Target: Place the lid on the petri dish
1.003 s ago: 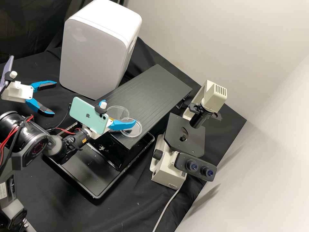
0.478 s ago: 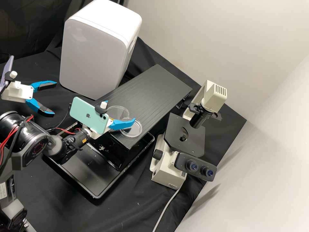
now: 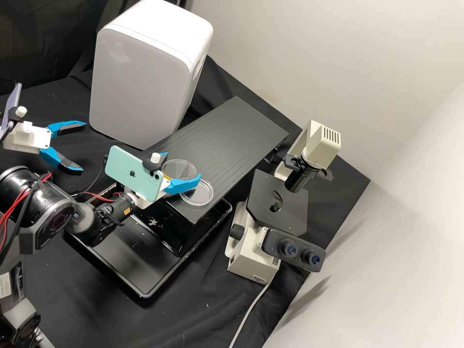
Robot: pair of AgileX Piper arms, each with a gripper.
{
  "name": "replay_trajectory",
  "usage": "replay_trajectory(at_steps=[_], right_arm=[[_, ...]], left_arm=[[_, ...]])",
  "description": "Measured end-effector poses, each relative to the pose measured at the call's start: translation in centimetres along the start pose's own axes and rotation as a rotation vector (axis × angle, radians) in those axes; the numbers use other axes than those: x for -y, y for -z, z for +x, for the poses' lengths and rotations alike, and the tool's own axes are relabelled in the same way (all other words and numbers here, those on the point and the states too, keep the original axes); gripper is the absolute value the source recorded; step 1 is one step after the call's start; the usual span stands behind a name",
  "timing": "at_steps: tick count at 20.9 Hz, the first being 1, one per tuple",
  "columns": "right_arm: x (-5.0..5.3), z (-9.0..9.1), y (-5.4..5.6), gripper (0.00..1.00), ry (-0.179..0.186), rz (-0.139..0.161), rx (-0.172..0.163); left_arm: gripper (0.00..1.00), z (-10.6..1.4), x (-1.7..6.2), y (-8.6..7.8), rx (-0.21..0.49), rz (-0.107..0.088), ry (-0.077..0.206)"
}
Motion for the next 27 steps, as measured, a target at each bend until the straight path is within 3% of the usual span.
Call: replay_trajectory(at_steps=[13, 19, 21, 25, 27], right_arm=[[-0.3, 0.0, -0.3, 0.0, -0.006, 0.006, 0.003], [-2.0, -1.1, -1.1, 0.0, -0.06, 0.068, 0.031], [-2.5, -1.4, -1.3, 0.0, -0.076, 0.073, 0.042], [-2.8, -1.7, -2.1, 0.0, -0.092, 0.109, 0.066], [-2.9, -1.7, -2.2, 0.0, -0.091, 0.113, 0.067]], left_arm=[[1.0, 0.1, -0.1, 0.2, -0.006, 0.0, -0.004], [1.0, 0.1, -0.1, 0.2, -0.006, 0.0, -0.004], [1.0, 0.1, -0.1, 0.2, -0.006, 0.0, -0.004], [1.0, 0.1, 0.06, 0.2, -0.007, -0.002, 0.002], [1.0, 0.1, 0.02, 0.2, -0.006, -0.001, 0.0]])
